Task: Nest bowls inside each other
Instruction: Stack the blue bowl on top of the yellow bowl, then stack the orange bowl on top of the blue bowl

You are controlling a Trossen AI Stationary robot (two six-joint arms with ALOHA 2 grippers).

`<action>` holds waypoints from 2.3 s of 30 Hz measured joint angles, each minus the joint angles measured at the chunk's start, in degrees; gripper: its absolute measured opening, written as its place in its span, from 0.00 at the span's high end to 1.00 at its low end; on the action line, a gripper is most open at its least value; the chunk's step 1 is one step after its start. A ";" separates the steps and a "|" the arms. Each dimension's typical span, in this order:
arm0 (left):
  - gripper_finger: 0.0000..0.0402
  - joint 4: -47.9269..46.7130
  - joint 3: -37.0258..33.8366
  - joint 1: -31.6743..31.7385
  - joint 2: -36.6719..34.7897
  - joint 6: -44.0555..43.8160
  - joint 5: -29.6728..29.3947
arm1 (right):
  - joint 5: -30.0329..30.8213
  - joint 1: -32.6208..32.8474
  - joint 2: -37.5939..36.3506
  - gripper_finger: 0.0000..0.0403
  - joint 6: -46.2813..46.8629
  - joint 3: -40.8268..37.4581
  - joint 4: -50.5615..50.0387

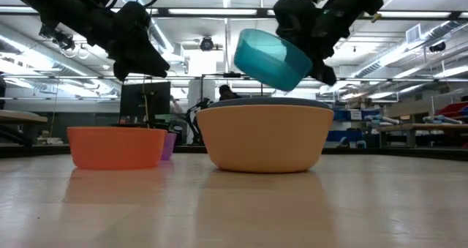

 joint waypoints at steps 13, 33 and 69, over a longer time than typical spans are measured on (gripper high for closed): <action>0.63 -0.18 0.00 0.00 0.00 -0.47 0.02 | -2.72 5.78 4.91 0.91 1.45 0.00 0.84; 0.63 -15.78 0.02 -2.55 -0.02 -9.88 16.61 | 5.42 4.86 0.29 0.63 0.35 0.00 -2.62; 0.63 -20.37 0.02 -19.19 15.81 -44.54 4.27 | 24.30 6.65 -11.11 0.64 -5.20 0.00 -9.42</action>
